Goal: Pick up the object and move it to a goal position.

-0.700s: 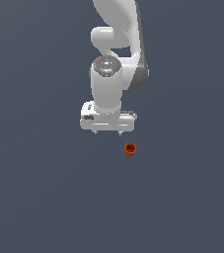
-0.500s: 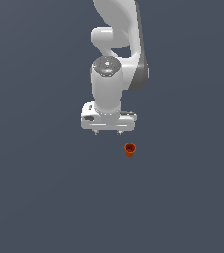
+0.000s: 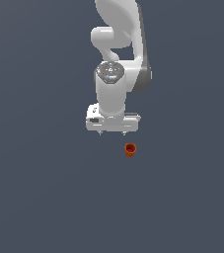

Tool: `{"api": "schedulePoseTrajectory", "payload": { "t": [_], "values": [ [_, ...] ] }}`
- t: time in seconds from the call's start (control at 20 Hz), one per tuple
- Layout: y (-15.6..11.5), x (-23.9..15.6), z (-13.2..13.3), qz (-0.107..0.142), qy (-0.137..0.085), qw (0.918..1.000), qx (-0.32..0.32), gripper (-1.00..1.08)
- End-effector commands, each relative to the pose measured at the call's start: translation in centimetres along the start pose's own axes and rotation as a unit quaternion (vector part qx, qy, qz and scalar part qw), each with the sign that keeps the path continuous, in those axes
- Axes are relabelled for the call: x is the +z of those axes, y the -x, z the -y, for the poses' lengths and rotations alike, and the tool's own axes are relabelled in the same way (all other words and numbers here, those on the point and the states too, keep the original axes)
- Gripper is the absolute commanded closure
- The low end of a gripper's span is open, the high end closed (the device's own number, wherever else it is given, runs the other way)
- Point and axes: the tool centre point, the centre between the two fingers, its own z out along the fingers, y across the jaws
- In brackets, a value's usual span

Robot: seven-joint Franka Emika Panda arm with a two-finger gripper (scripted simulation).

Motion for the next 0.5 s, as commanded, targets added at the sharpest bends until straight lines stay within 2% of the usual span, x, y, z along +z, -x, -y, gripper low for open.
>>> {"api": "schedulePoseTrajectory", "payload": {
  "t": [0.0, 0.25, 0.45],
  "values": [
    [-0.1, 0.1, 0.1, -0.001, 0.0, 1.0, 0.0, -0.92],
    [-0.6, 1.3, 1.6, -0.005, 0.003, 1.0, -0.003, -0.92],
    [-1.2, 3.1, 3.9, -0.013, 0.006, 0.9999, -0.009, -0.92]
  ]
}}
